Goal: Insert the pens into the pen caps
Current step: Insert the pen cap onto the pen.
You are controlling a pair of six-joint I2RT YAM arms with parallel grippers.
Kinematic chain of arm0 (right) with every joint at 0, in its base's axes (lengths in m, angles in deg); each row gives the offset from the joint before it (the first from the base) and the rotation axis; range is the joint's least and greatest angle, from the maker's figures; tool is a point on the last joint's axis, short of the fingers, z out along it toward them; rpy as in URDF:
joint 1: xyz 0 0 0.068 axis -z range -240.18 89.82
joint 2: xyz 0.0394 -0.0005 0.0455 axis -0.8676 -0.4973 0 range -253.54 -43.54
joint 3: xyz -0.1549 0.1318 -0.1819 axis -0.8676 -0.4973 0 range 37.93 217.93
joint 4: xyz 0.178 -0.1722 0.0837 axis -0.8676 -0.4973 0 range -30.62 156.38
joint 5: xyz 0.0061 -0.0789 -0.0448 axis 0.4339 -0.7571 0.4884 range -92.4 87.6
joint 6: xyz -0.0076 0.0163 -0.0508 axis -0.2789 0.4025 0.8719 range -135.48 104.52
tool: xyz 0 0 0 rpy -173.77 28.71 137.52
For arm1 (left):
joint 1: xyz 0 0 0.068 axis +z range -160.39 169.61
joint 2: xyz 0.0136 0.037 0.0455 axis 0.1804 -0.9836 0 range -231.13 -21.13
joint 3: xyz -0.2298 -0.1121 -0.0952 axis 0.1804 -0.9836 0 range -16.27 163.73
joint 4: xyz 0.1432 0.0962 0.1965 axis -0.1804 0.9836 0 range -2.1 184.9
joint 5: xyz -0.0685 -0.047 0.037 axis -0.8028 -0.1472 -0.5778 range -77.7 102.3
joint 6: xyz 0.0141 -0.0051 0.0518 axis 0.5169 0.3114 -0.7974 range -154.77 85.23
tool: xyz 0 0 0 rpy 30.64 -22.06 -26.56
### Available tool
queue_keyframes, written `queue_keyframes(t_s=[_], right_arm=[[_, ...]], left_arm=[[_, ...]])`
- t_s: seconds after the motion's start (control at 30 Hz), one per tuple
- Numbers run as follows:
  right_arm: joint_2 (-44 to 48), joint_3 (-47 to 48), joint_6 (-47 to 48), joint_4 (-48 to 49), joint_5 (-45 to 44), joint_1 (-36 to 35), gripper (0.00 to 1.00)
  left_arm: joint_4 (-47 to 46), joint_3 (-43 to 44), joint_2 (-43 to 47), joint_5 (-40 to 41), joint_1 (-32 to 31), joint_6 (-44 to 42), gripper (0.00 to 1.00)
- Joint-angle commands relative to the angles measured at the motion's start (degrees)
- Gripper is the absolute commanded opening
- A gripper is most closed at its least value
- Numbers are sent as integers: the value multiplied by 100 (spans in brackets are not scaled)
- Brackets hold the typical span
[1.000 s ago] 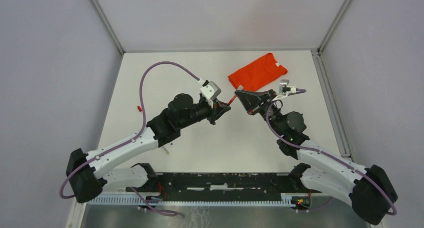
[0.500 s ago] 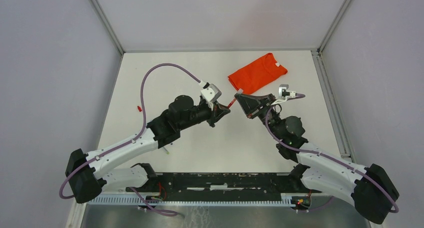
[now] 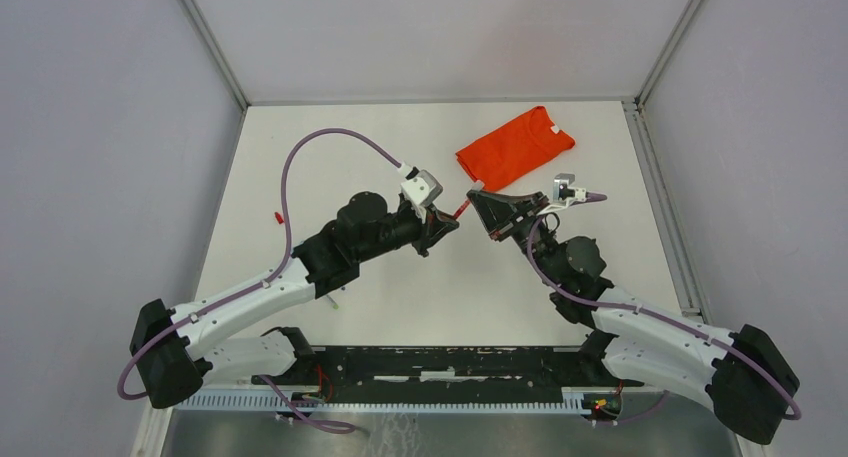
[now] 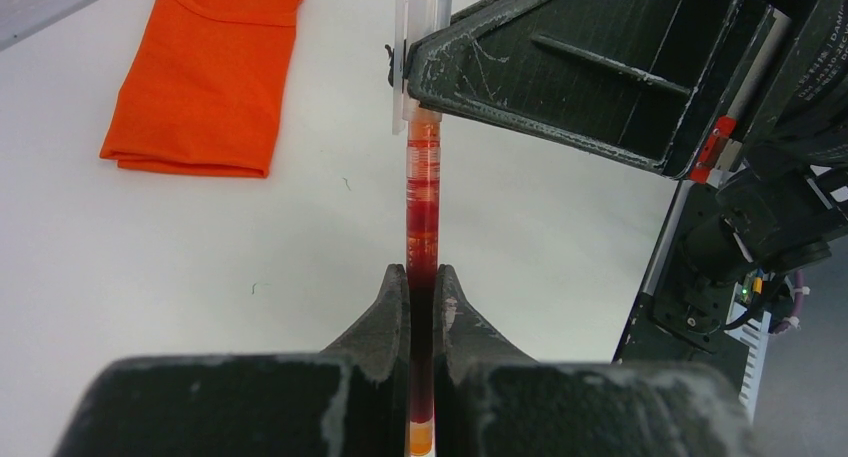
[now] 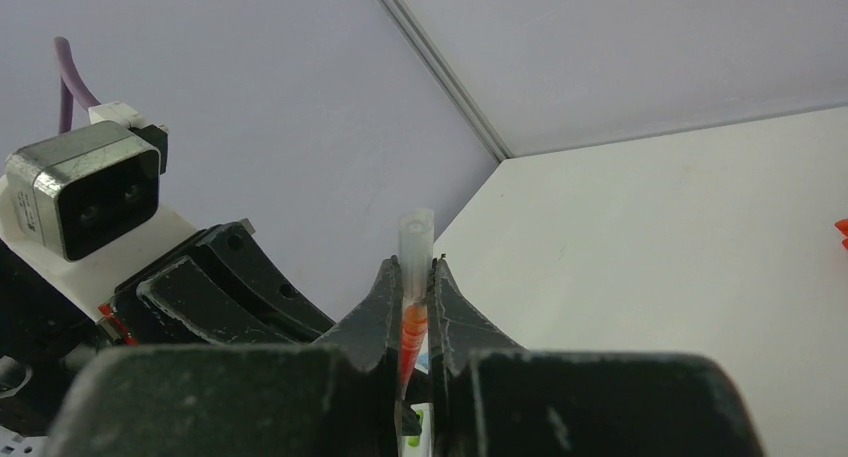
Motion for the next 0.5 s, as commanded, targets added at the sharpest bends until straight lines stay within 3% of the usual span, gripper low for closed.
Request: queue_keyframes(t_s=[0.0, 0.47], right_arm=[[106, 245, 386, -855, 492, -259, 0], [198, 1023, 803, -1387, 224, -180, 0]], left_arm=[[-1091, 215, 174, 334, 75, -111, 2], [-1056, 225, 183, 266, 74, -190, 2]])
